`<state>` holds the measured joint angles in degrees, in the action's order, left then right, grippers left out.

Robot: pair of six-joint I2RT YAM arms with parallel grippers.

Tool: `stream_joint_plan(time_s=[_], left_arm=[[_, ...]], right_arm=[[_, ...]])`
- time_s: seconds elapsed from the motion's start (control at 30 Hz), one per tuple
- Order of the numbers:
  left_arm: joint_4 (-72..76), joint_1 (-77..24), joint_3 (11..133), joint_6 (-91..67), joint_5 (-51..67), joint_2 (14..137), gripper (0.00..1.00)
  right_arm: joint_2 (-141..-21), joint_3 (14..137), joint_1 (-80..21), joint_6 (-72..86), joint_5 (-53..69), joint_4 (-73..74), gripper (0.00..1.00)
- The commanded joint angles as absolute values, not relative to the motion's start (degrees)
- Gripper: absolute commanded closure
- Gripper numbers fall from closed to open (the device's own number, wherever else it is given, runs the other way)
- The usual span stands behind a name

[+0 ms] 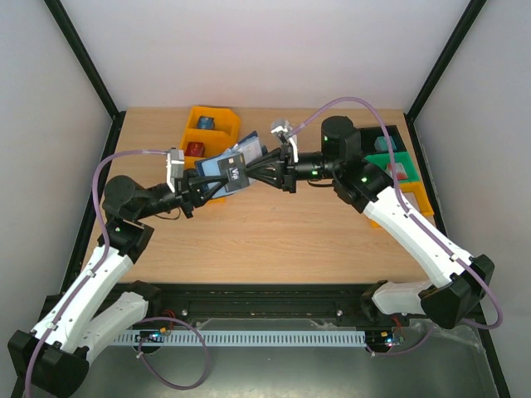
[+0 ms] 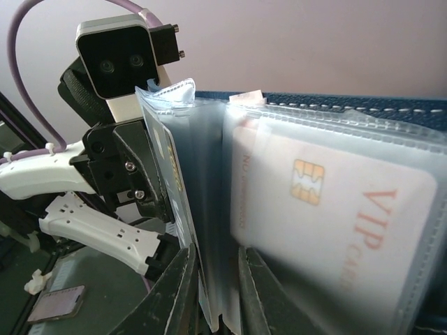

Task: Take the credit cards out of the card holder

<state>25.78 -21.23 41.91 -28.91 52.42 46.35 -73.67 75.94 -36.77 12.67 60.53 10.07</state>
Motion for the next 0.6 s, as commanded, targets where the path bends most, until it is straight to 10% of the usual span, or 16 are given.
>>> stream_joint_plan(time_s=[0.0,0.57], left_arm=[[29.6,-21.5,41.7,-28.2,54.2,45.4,0.98],[28.7,-21.9,41.0,-28.0,52.8,45.5,0.98]], right_arm=[[-73.4,75.8,-37.6,13.7,56.8,8.0,0.85],[-74.7,76.1,-40.3,15.8,62.1,2.9,0.98]])
